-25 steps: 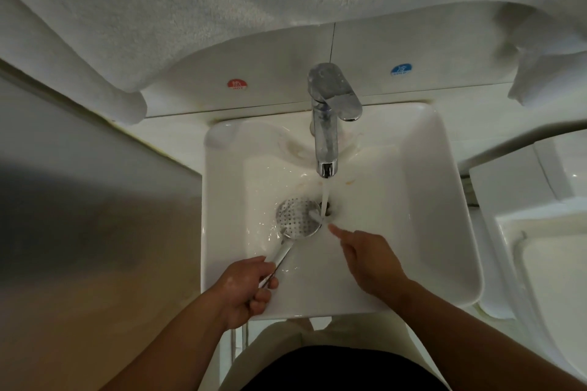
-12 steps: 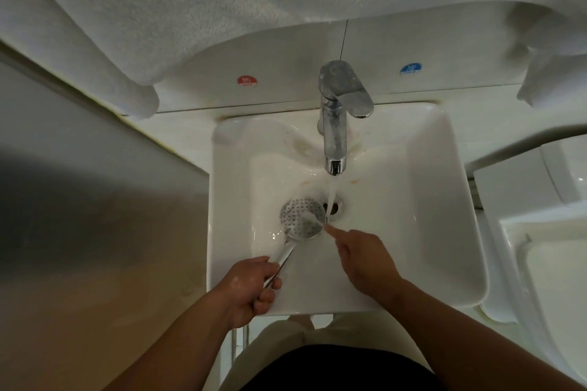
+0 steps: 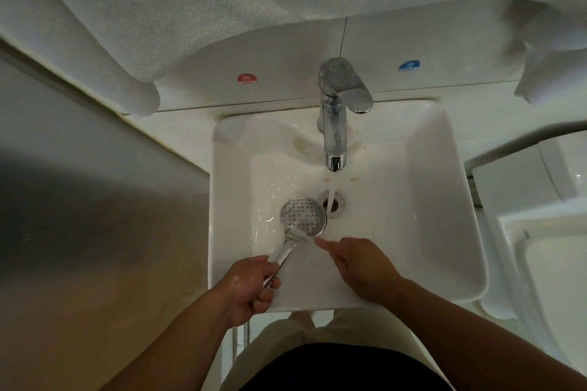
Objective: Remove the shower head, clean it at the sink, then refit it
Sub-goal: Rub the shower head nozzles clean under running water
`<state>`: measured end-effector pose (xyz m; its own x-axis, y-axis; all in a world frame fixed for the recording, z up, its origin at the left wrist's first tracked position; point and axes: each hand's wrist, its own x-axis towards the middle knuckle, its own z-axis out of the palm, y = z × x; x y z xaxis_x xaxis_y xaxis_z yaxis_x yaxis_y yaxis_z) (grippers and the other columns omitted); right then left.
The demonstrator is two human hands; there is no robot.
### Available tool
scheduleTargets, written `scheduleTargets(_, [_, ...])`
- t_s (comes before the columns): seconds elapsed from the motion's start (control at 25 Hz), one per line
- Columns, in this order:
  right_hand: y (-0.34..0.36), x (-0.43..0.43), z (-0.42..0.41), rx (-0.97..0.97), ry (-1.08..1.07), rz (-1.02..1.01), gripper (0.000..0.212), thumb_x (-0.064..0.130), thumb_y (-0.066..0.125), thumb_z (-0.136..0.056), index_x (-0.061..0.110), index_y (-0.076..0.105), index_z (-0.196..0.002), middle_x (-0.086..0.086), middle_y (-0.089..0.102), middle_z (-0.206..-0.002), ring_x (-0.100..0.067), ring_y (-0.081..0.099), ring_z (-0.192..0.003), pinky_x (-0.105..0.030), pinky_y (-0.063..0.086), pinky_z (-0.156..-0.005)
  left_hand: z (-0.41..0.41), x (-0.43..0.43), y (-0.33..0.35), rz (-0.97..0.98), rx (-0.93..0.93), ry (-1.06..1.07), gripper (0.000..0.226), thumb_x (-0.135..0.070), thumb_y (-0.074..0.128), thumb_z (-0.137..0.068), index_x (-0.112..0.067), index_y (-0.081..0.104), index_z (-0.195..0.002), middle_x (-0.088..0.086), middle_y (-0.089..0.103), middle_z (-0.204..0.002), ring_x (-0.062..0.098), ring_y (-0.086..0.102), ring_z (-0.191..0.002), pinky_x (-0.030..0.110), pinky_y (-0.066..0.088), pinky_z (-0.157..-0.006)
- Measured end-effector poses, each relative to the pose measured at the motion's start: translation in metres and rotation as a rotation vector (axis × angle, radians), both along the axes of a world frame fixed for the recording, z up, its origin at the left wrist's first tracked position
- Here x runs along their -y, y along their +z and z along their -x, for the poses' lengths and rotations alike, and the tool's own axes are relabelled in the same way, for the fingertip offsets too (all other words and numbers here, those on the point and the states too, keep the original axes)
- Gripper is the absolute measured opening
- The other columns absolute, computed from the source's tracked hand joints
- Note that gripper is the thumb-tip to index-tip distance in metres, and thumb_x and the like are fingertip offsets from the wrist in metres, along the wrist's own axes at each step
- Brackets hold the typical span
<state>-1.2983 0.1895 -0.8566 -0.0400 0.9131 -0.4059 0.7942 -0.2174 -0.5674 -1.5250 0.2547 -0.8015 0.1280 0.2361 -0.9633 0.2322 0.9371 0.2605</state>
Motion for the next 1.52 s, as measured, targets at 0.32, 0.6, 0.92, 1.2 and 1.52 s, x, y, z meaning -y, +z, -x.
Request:
scheduleTargets(0.32, [0.001, 0.005, -0.009, 0.027, -0.026, 0.013, 0.045, 0.026, 0.037, -0.107, 0.037, 0.041, -0.151, -0.002, 0.057, -0.077, -0.014, 0.051, -0.067, -0.029, 0.043, -0.066, 0.001, 0.001, -0.004, 0.014, 0.007, 0.018, 0.013, -0.01, 0.051, -0.099, -0.008, 0.061, -0.109, 0.008, 0.053, -0.066, 0.009, 0.03, -0.041, 0.015, 0.021, -0.035])
scheduleTargets(0.6, [0.001, 0.0, -0.005, 0.002, -0.021, -0.001, 0.045, 0.027, 0.037, -0.108, 0.037, 0.041, -0.151, -0.002, 0.059, -0.078, -0.013, 0.053, -0.069, -0.031, 0.048, -0.07, 0.005, 0.003, -0.009, 0.024, 0.014, 0.02, 0.021, -0.011, 0.052, -0.099, -0.009, 0.056, -0.119, 0.009, 0.054, -0.068, 0.009, 0.031, -0.041, 0.016, 0.023, -0.035])
scheduleTargets(0.92, [-0.01, -0.022, 0.006, -0.027, 0.039, -0.058, 0.04, 0.03, 0.038, -0.107, 0.032, 0.052, -0.145, -0.007, 0.076, -0.109, -0.014, 0.067, -0.081, -0.03, 0.058, -0.077, 0.009, 0.001, -0.011, -0.017, 0.002, -0.056, 0.011, -0.01, 0.049, -0.099, -0.007, 0.059, -0.105, 0.007, 0.051, -0.066, 0.011, 0.029, -0.043, 0.018, 0.019, -0.038])
scheduleTargets(1.2, [-0.014, -0.036, 0.011, -0.017, 0.083, -0.034, 0.042, 0.034, 0.034, -0.106, 0.036, 0.049, -0.146, -0.011, 0.07, -0.13, -0.023, 0.071, -0.102, -0.036, 0.061, -0.087, 0.018, -0.001, -0.009, -0.115, -0.046, -0.194, 0.021, -0.007, 0.049, -0.096, -0.005, 0.065, -0.11, 0.008, 0.049, -0.068, 0.012, 0.029, -0.042, 0.02, 0.021, -0.04])
scheduleTargets(1.52, [-0.013, -0.034, 0.027, 0.008, 0.075, -0.029, 0.043, 0.028, 0.037, -0.106, 0.037, 0.046, -0.147, -0.012, 0.069, -0.13, -0.024, 0.07, -0.105, -0.039, 0.06, -0.09, 0.026, 0.002, -0.013, -0.178, -0.081, -0.232, 0.022, -0.012, 0.051, -0.097, -0.013, 0.067, -0.112, 0.009, 0.052, -0.071, 0.012, 0.034, -0.041, 0.02, 0.025, -0.04])
